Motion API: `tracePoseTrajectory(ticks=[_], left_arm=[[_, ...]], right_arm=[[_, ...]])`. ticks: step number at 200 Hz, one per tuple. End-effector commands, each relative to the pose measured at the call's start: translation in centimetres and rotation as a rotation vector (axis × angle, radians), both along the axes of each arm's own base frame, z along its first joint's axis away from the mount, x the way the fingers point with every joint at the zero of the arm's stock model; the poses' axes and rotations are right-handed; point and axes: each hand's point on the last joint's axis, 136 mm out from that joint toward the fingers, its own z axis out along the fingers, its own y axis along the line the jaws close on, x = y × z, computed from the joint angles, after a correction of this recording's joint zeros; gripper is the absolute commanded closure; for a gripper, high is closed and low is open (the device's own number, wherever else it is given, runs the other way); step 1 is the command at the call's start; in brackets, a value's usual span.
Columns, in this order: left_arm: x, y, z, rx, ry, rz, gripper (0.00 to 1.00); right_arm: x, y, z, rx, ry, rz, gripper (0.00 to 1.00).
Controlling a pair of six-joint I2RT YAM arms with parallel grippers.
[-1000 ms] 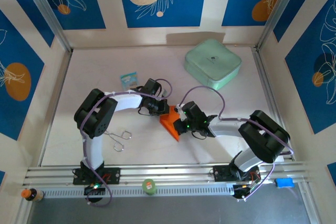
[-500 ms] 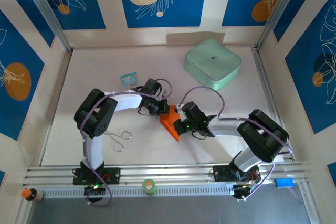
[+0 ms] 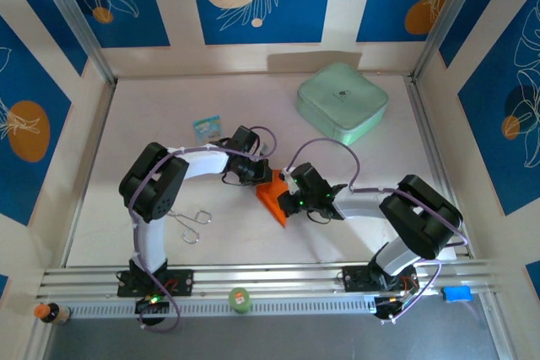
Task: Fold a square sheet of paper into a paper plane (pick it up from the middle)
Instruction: Third fold the triangle at the center of the table.
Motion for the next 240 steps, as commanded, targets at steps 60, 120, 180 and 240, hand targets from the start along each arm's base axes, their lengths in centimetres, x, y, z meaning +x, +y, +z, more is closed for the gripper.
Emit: tracePoseTrajectory(ticks=[60, 120, 180, 240], left_arm=[[0.8, 1.5, 4.8, 0.032, -0.090, 0.053, 0.71], [-2.7, 1.6, 7.0, -0.202, -0.069, 0.133, 0.94], [-5.9, 0.5, 6.1, -0.422, 0.028, 0.176, 1.00], [-6.6, -0.6, 5.1, -0.424, 0.061, 0.136, 1.00]], right_arm=[[-0.7, -0.3, -1.4, -0.028, 0.056, -0.004, 1.00], [-0.7, -0.4, -1.3, -0.024, 0.052, -0.007, 1.00], [-0.7, -0.4, -1.2, -0.023, 0.051, -0.005, 1.00], [-0.7, -0.4, -1.2, -0.026, 0.050, -0.008, 1.00]])
